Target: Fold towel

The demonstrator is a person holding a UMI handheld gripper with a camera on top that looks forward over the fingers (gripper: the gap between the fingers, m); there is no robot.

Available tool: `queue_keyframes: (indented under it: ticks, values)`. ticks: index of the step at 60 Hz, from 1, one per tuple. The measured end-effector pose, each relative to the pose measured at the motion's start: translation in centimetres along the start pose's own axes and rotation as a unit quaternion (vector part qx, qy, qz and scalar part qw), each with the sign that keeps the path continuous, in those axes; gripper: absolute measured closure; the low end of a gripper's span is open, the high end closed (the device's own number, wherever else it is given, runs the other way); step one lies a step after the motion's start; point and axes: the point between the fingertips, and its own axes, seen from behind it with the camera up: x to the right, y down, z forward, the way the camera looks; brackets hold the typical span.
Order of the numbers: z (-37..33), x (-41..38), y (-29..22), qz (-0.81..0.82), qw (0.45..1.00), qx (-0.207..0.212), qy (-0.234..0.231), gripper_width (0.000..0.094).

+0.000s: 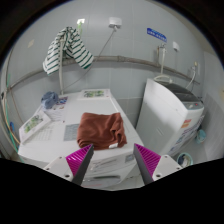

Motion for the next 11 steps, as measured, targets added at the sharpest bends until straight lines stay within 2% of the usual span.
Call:
queue_keyframes:
  ticks: [6,11]
  values:
    - [-3.5,-2.8,2.2,0.042,0.998,-0.009,-0.042,0.0093]
    - [-5.6,-3.5,4.1,0.070,0.996,-0.020,-0.056,0.0093]
